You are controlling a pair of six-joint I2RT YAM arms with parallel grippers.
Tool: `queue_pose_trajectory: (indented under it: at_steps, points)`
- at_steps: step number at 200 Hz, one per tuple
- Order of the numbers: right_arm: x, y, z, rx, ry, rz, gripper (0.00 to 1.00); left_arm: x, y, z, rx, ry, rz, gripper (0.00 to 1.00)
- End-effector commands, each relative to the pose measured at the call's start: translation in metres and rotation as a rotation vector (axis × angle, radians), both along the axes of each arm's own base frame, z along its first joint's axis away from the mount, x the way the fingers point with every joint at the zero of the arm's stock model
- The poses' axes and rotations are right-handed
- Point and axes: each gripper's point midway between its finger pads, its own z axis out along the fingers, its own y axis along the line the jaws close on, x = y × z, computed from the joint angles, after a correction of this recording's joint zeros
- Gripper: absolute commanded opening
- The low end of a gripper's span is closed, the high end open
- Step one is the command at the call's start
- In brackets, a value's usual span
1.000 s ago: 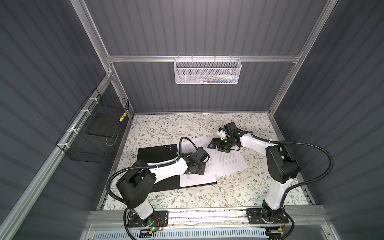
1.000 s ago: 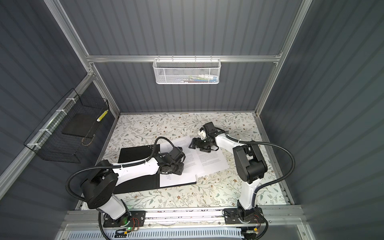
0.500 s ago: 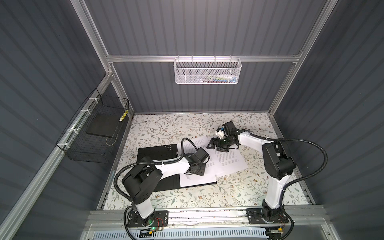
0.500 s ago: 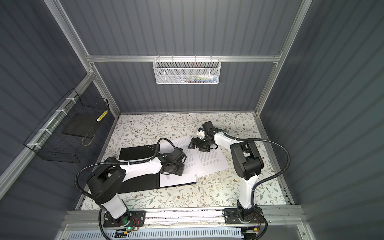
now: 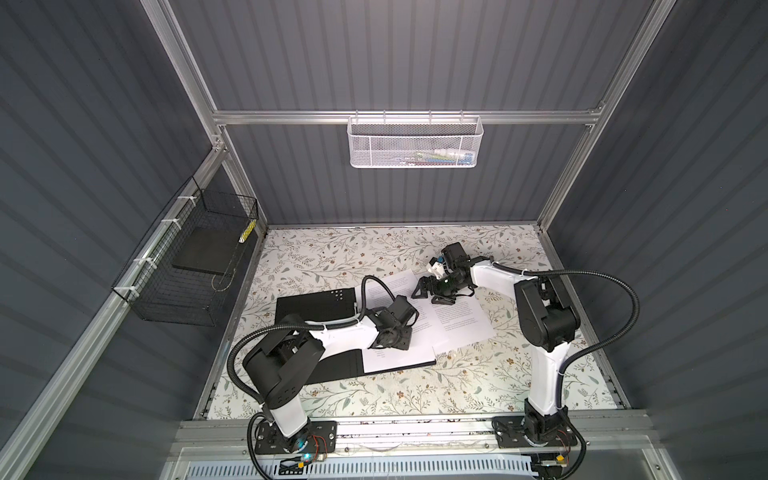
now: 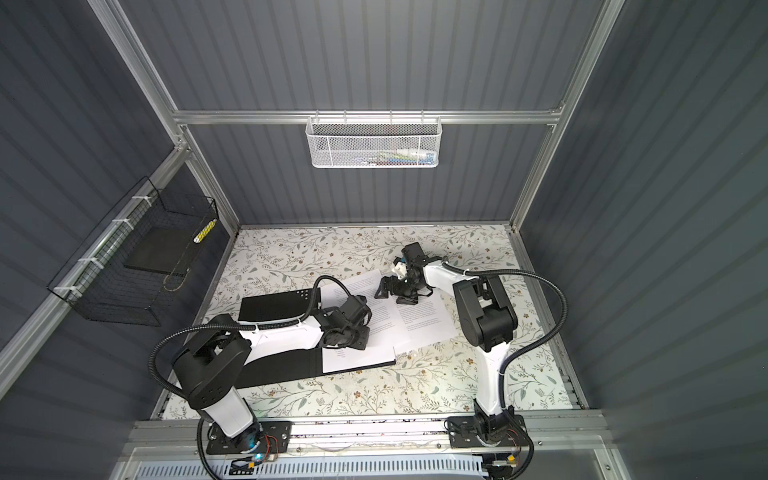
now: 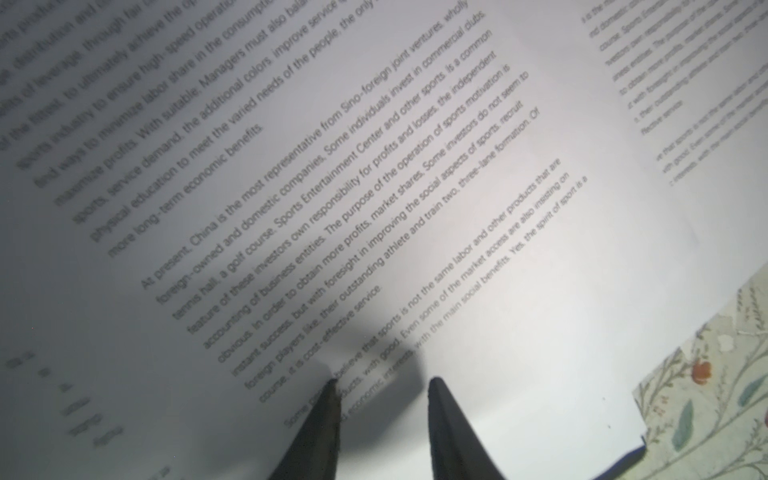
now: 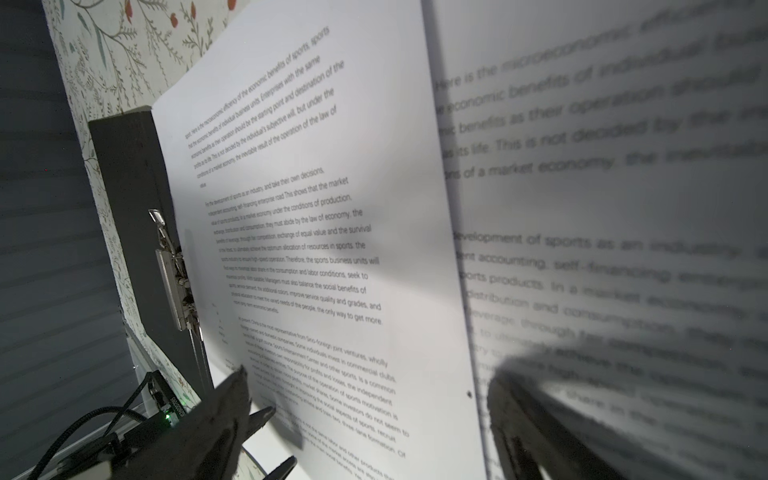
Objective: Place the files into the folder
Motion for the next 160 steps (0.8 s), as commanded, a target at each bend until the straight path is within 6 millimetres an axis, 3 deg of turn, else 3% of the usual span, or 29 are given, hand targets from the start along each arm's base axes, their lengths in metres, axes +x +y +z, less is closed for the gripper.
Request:
queue_pose_trajectory:
  at_steps: [1, 61, 127, 160]
  points:
    - [-0.001, 0.000, -0.009, -0.003, 0.037, 0.018, 0.91, -0.037, 0.034, -0.043, 0.126, 0.167, -0.004, 0.37]
    - [-0.011, 0.016, 0.003, 0.129, 0.093, 0.065, 0.91, -0.038, 0.034, -0.045, 0.131, 0.173, -0.008, 0.37]
    - [-0.014, 0.020, 0.033, 0.279, 0.099, 0.077, 0.89, -0.038, 0.034, -0.046, 0.130, 0.178, -0.010, 0.37]
    - [-0.022, 0.017, 0.039, 0.320, 0.122, 0.069, 0.86, -0.038, 0.034, -0.046, 0.130, 0.178, -0.010, 0.37]
